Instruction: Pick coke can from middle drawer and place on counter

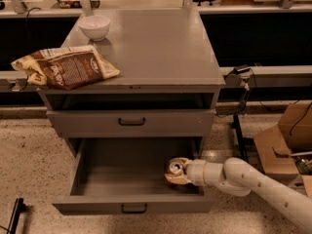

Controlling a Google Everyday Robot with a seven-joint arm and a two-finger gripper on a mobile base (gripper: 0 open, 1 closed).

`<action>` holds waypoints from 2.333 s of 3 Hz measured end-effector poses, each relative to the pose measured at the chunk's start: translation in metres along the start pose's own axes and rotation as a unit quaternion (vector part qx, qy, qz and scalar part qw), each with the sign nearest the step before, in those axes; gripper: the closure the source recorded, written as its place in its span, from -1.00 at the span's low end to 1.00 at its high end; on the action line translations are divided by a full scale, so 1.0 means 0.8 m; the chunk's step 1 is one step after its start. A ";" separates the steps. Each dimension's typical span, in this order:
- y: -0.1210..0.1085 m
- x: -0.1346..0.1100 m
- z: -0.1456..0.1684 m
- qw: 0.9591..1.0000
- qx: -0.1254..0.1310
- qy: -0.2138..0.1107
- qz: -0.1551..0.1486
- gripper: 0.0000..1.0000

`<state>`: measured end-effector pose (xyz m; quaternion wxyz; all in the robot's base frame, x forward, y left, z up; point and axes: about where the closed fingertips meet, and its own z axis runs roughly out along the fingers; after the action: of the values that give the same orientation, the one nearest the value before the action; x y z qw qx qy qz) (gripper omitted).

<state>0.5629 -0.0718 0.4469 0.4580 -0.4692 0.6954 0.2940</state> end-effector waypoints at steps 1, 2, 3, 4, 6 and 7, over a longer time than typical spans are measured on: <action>0.003 -0.045 -0.064 0.999 0.024 -0.039 -0.019 1.00; -0.005 -0.101 -0.149 0.998 0.030 -0.054 -0.023 1.00; -0.025 -0.152 -0.217 0.998 0.010 -0.050 -0.023 1.00; -0.059 -0.197 -0.274 0.999 -0.014 -0.028 -0.015 1.00; -0.101 -0.289 -0.367 0.998 -0.065 0.011 -0.018 1.00; -0.101 -0.288 -0.365 0.998 -0.065 0.011 -0.017 1.00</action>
Offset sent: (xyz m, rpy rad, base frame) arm -0.0479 -0.1292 0.2166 0.0961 -0.1007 -0.0317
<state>0.5642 -0.2594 0.7775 0.4238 -0.5132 0.6715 0.3257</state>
